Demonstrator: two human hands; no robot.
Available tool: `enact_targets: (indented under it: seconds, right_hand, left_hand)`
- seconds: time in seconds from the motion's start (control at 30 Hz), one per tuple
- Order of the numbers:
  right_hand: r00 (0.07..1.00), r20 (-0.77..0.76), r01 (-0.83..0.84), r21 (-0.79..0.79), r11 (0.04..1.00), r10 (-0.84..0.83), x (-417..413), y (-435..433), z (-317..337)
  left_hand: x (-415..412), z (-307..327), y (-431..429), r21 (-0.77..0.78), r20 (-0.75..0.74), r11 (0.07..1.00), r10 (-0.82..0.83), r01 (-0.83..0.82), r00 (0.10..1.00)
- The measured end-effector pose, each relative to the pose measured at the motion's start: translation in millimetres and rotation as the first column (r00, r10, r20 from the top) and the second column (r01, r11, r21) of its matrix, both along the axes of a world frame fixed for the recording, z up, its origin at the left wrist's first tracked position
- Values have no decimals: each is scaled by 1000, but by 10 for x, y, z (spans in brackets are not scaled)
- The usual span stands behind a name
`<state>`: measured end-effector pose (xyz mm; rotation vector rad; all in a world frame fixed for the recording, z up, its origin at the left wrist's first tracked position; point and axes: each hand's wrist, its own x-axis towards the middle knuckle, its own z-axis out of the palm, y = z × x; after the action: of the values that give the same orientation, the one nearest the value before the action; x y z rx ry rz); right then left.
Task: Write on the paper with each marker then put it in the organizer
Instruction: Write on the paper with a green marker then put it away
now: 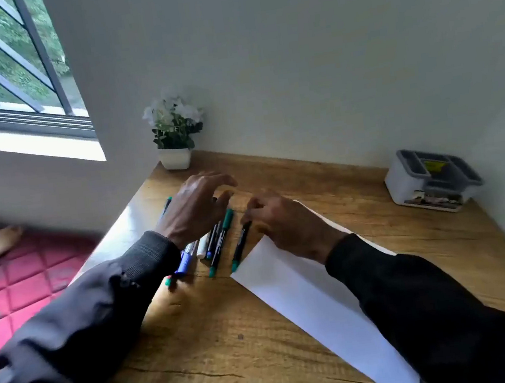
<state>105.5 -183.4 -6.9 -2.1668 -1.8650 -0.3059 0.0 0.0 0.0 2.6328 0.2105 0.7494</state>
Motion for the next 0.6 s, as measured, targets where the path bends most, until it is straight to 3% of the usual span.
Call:
enact_targets:
  seconds: [0.2,0.4,0.43,0.5,0.57,0.6]
  right_hand:
    - [996,-10,-87,-29,996,87,79,124,-90]
    - [998,38,-50,111,993,46,213,-42,-143]
    - [999,-44,-8,161,987,15,214,-100,-137]
    - [927,-368,150,206,967,-66,190,-227,-95]
    - [727,-685,278,215,936,-58,188,-319,-49]
    - [639,-769,320,252,913,-12,190,-343,-36]
  left_hand:
    - [33,-74,-23,-101,64,994,-38,44,997]
    - [38,-82,-98,-246,87,965,-71,91,994]
    - [44,-79,-112,-266,93,959,-78,100,993]
    - [74,-73,-151,-306,102,942,-113,139,988]
    - [146,-62,-204,-355,111,908,-195,222,974]
    - [189,-57,-227,-384,105,885,-240,262,965]
